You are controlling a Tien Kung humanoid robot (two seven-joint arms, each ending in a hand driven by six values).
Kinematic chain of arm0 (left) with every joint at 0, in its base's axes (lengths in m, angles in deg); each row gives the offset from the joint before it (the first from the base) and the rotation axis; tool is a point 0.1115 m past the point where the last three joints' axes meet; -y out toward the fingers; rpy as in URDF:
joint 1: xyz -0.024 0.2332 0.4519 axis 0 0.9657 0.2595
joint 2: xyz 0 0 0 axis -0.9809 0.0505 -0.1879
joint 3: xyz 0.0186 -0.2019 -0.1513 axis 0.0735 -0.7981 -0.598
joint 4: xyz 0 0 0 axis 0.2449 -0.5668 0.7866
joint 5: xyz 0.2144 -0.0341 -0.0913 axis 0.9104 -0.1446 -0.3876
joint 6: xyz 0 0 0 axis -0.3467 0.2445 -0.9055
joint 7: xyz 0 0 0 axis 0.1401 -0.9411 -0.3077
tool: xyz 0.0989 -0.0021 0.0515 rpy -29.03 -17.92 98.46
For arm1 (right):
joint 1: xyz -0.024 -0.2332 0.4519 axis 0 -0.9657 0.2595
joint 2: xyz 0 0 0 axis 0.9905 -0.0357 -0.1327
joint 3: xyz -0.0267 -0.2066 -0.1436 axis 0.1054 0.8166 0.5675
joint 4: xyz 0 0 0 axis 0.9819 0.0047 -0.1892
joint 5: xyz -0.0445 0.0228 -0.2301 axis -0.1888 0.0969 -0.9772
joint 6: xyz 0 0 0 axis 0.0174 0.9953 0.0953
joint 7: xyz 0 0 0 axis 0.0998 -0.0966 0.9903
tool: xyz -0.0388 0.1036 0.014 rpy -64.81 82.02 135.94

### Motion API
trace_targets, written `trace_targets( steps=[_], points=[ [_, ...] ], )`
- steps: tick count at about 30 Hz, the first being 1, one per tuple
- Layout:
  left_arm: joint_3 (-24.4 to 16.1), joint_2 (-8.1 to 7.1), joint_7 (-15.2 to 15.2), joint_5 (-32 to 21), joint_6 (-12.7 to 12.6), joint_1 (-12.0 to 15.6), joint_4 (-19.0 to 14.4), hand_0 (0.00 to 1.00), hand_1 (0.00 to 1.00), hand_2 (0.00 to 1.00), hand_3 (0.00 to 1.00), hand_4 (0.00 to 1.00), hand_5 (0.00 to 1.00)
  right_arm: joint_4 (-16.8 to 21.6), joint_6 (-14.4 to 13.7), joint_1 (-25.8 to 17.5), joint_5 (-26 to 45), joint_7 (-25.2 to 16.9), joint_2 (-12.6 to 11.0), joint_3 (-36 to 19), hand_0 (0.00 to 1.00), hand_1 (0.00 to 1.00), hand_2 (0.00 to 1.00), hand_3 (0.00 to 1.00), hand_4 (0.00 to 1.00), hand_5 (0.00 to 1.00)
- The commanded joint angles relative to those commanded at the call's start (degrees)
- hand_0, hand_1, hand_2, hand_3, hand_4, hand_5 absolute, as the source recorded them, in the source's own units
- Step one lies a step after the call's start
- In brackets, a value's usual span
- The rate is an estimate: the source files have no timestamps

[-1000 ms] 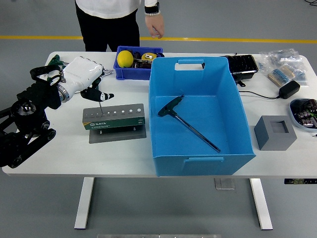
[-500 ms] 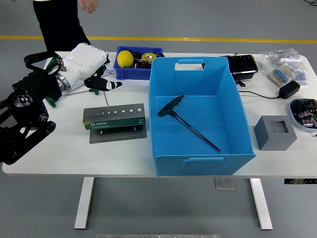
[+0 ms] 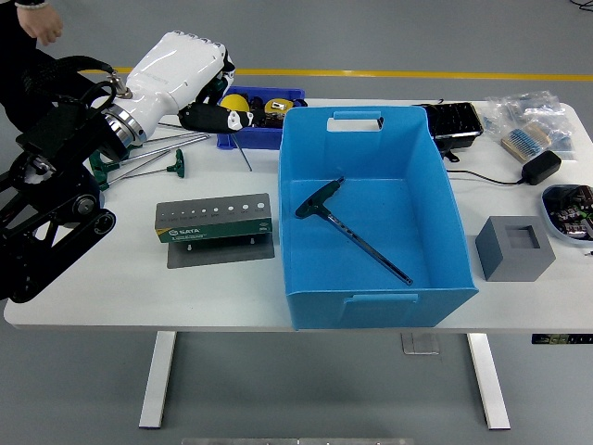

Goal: Lift tool from toolbox,place it in box,lift tool from toolbox,place it in box

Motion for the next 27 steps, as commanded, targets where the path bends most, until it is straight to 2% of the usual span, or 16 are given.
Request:
trace_targets(
  steps=[5, 8, 10, 11, 16, 17, 22, 23, 27],
  points=[
    [3.1, 5.44, 1.6, -2.1, -2.6, 0.0, 0.3, 0.070, 0.002, 0.015, 0.028, 0.811, 0.678, 0.0, 0.0, 0.0, -1.1, 0.3, 0.0, -0.5, 0.665, 0.631, 0.707, 0.578, 0.829, 0.757],
    [5.8, 8.81, 2.6, -3.0, -4.2, 0.6, 2.1, 0.070, 0.002, 0.015, 0.028, 0.811, 0.678, 0.1, -0.1, 0.0, -0.9, 0.3, 0.0, -0.5, 0.665, 0.631, 0.707, 0.578, 0.829, 0.757],
    [7.7, 10.43, 3.0, -3.5, -4.8, 0.8, 3.5, 0.070, 0.002, 0.015, 0.028, 0.811, 0.678, 0.1, -0.1, 0.1, -1.1, 0.3, 0.0, -0.5, 0.665, 0.631, 0.707, 0.578, 0.829, 0.757],
    [8.8, 11.18, 3.2, -3.9, -4.9, 0.7, 4.3, 0.100, 0.002, 0.065, 0.083, 0.821, 0.680, 0.1, -0.1, 0.1, -1.2, 0.3, 0.0, -0.6, 0.665, 0.630, 0.708, 0.578, 0.829, 0.756],
    [13.7, 13.70, 5.4, -8.2, -6.6, 0.4, 8.7, 0.100, 0.002, 0.065, 0.083, 0.821, 0.680, 0.2, -0.1, 0.1, -1.4, 0.3, -0.1, -0.6, 0.665, 0.630, 0.708, 0.578, 0.829, 0.756],
    [14.2, 13.94, 5.7, -8.7, -6.6, 0.4, 9.1, 0.202, 0.173, 0.268, 0.345, 0.863, 0.646, 0.2, -0.1, 0.1, -1.5, 0.3, -0.2, -0.6, 0.665, 0.632, 0.708, 0.578, 0.829, 0.755],
    [17.4, 15.64, 7.6, -13.1, -5.1, -0.2, 12.8, 0.202, 0.173, 0.268, 0.345, 0.863, 0.646, 0.2, -0.1, 0.0, -1.6, 0.3, -0.3, -0.6, 0.665, 0.632, 0.708, 0.578, 0.829, 0.755],
    [17.9, 15.96, 7.9, -14.5, -4.2, -0.4, 13.6, 0.315, 0.381, 0.494, 0.540, 0.985, 0.749, 0.2, -0.1, 0.0, -1.6, 0.2, -0.3, -0.5, 0.665, 0.630, 0.707, 0.578, 0.830, 0.754],
    [18.7, 16.39, 8.3, -18.7, -1.8, -0.8, 15.1, 0.315, 0.381, 0.494, 0.540, 0.985, 0.749, 0.2, -0.1, 0.2, -1.1, 0.1, -0.4, -0.2, 0.665, 0.630, 0.707, 0.578, 0.830, 0.754]
  ],
)
